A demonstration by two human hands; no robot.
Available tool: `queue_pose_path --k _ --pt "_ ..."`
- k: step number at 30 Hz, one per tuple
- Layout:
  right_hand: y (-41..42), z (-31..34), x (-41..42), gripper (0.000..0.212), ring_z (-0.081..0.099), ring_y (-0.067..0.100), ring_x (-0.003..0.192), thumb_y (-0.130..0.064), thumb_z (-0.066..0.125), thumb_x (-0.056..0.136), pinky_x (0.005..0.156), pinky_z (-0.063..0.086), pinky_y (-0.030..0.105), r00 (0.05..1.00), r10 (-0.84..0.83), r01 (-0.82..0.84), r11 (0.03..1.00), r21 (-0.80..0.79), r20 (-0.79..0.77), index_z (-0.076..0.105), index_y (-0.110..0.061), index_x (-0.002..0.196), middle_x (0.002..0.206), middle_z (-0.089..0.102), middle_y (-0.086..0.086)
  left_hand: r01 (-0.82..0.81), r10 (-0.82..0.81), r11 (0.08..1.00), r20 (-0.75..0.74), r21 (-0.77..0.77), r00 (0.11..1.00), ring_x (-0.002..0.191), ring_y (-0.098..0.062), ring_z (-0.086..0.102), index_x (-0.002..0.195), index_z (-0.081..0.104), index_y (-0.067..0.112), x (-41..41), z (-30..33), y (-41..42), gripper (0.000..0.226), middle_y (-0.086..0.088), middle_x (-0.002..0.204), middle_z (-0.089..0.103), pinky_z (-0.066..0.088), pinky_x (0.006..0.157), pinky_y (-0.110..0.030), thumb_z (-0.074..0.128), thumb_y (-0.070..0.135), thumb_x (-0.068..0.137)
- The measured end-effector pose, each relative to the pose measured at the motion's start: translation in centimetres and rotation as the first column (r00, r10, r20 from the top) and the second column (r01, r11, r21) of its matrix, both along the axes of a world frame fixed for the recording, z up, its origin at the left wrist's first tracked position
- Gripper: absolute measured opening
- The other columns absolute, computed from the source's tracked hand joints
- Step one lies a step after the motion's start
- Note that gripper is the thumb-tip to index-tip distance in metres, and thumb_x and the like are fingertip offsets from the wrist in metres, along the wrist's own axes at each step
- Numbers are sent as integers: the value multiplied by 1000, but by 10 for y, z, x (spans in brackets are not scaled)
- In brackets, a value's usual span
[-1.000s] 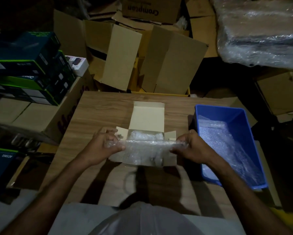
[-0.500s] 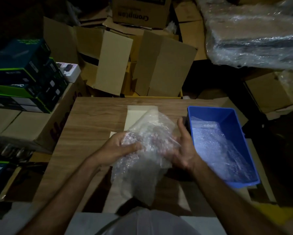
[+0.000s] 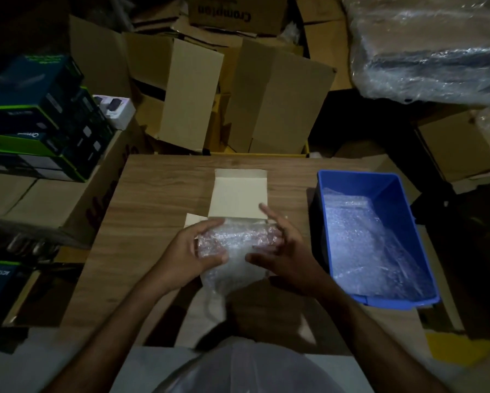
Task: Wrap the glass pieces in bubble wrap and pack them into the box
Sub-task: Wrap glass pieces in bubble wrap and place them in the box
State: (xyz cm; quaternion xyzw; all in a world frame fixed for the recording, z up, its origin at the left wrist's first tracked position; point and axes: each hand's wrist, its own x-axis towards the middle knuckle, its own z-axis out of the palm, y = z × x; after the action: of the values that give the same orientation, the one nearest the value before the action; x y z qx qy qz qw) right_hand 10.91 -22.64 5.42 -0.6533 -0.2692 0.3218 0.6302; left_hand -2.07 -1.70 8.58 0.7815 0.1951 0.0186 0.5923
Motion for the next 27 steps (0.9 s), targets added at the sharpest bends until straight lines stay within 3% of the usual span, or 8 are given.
queue_pose_path --k 4,6,8,12,16,19,23,27 --pt "6 2 2 45 69 4 90 -14 89 75 76 57 20 867 63 35 982 -186 494 73 -15 117 108 70 -9 65 -36 914 -81 401 996 94 -5 65 108 75 31 4 11 7 33 2 109 68 56 82 -30 87 24 78" --pt "8 10 8 11 61 1 66 -17 85 81 60 47 23 875 109 -20 982 -190 471 74 -22 81 76 65 -17 109 -79 849 -81 516 994 99 -7 56 94 76 35 1 14 12 9 4 105 57 47 84 -28 79 35 85" --pt "10 11 18 28 58 8 55 -16 80 87 52 44 30 922 163 -129 985 -118 352 66 -26 65 63 61 -12 136 -108 870 -85 475 990 120 -9 50 98 77 33 -2 16 18 12 7 125 54 43 98 -30 72 40 91" --pt "3 16 18 21 74 27 102 -30 72 94 81 61 36 968 122 -124 992 5 -220 76 -19 112 111 77 7 87 -95 975 -32 -205 995 113 -26 70 126 66 14 0 21 9 32 -8 121 73 61 89 -36 70 17 94" --pt "8 8 6 14 75 28 98 -24 71 95 80 63 39 965 -37 36 999 -9 -258 74 -27 109 110 76 9 -67 38 940 -91 -335 995 103 -28 75 142 48 16 1 9 -6 51 -10 115 76 64 78 -38 66 6 96" --pt "5 0 -3 54 75 24 102 -18 81 86 78 63 39 925 -148 151 988 -17 -350 51 -23 130 126 68 15 -234 209 891 -106 -389 972 113 -27 70 146 39 37 -2 -3 -8 62 -12 127 70 62 85 -42 59 2 99" --pt "0 -4 -14 69 72 24 111 -15 79 86 86 62 44 992 -86 91 994 52 -87 46 -59 127 143 55 12 -177 192 887 -7 -426 981 121 -26 65 141 46 46 -8 -12 -9 64 -6 134 65 61 85 -38 53 -2 101" --pt "-1 -5 -14 59 64 15 123 -13 81 86 92 58 28 998 13 -15 1000 25 64 57 -22 140 138 61 -6 -108 117 894 -5 -435 993 118 -23 68 135 64 23 -14 -16 -8 43 -3 135 66 61 86 -32 62 3 97"
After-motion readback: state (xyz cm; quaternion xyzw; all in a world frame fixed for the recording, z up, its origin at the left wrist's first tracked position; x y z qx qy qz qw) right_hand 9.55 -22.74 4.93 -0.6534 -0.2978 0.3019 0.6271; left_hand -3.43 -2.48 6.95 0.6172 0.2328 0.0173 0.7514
